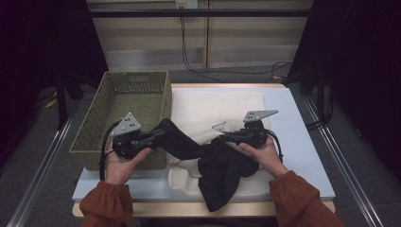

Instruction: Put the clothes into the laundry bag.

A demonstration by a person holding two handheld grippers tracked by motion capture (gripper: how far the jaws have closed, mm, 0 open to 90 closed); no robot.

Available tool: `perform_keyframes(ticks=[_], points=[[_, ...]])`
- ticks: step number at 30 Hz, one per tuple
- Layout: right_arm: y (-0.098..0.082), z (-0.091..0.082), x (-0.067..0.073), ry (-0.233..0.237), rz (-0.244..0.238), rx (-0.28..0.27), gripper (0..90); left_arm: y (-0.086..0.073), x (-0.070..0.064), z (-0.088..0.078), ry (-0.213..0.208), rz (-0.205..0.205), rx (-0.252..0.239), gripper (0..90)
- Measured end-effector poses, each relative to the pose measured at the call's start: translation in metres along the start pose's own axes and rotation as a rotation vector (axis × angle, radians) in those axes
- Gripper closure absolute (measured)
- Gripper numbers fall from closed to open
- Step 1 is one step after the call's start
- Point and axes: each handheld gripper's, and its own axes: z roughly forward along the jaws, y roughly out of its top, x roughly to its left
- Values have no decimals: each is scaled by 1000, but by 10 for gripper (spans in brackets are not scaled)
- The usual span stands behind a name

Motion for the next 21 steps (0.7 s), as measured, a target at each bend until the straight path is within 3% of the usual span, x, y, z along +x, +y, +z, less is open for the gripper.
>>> perform_keyframes(ticks=[2, 8, 21], points=[[0, 0, 0, 3, 4, -2, 875, 8, -11, 1, -15, 29, -11, 869], [0, 0, 0, 0, 2, -1, 874, 19, -39, 19, -131, 76, -17, 869], [0, 1, 0, 0, -2, -3, 872, -5, -72, 87, -262, 118, 154, 866]])
